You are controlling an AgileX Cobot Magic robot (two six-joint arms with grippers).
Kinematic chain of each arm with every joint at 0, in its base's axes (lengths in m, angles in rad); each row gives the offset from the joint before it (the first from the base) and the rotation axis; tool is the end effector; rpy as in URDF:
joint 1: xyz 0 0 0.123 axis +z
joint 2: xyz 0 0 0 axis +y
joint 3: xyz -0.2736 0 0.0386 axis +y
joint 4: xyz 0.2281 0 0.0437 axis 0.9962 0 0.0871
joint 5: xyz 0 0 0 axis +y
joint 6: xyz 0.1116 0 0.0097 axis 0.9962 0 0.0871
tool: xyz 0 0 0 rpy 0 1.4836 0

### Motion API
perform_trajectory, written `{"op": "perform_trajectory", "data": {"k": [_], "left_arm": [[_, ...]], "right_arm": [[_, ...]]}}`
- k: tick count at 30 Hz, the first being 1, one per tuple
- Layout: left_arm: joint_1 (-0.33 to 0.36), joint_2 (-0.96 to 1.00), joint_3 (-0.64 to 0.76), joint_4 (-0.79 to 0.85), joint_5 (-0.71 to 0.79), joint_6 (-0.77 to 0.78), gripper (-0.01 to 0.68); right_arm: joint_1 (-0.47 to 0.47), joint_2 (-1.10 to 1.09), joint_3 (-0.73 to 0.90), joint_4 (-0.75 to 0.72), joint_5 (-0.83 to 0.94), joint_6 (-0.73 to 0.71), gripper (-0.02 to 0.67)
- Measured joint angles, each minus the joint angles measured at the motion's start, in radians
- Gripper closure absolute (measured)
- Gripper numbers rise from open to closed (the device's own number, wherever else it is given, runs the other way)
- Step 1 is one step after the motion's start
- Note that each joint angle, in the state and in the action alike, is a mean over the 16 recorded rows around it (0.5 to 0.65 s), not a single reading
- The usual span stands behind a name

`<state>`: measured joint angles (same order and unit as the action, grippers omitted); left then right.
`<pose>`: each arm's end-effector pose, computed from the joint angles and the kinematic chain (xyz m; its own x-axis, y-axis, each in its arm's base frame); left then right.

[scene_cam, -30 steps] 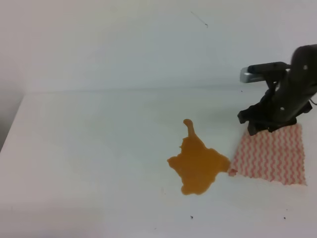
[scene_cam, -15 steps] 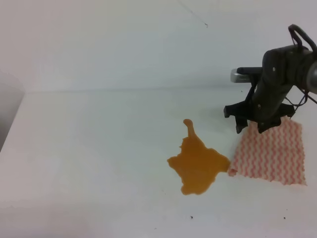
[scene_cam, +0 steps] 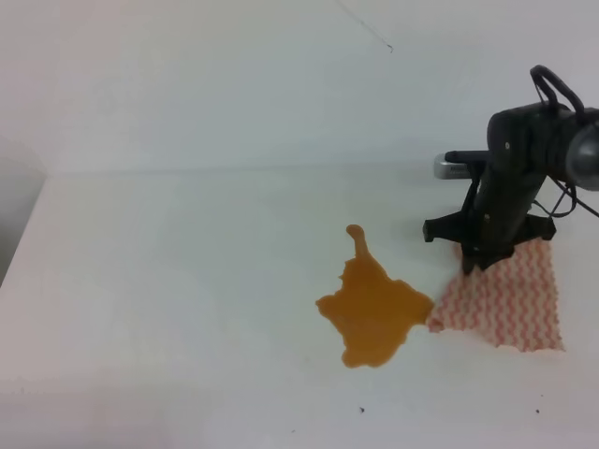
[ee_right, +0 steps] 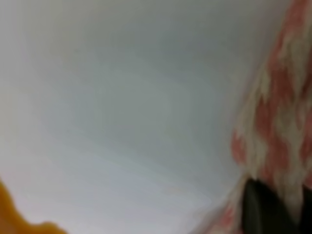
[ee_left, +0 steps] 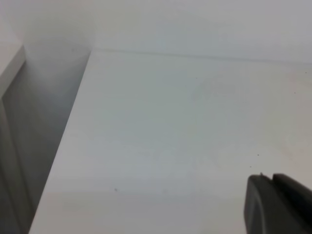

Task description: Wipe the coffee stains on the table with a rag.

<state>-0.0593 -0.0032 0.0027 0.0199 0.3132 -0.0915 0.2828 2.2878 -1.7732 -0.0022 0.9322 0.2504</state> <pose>0.0635 -0.0031 0.1794 -0.2264 -0.0592 -0.9722 0.0370 0.9969 -0.0693 0.4345 0.1260 0.1201 -0.9787 -0.0277 -0.2036 -0.0386 0.9980 0.0500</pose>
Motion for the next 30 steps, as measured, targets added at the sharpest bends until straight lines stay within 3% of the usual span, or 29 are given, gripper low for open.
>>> {"op": "perform_trajectory", "data": {"k": [4, 8, 18, 30], "left_arm": [[0.000, -0.002, -0.003, 0.000, 0.001, 0.000, 0.675], [0.000, -0.002, -0.003, 0.000, 0.001, 0.000, 0.675], [0.000, -0.002, -0.003, 0.000, 0.001, 0.000, 0.675], [0.000, 0.000, -0.003, 0.000, 0.001, 0.000, 0.675]], "right_arm": [[0.003, 0.005, -0.003, 0.081, 0.003, -0.069, 0.573], [0.009, 0.013, -0.005, 0.188, 0.006, -0.157, 0.621], [0.082, 0.048, -0.013, 0.370, -0.004, -0.290, 0.631], [0.161, 0.071, -0.048, 0.394, -0.024, -0.294, 0.632]]}}
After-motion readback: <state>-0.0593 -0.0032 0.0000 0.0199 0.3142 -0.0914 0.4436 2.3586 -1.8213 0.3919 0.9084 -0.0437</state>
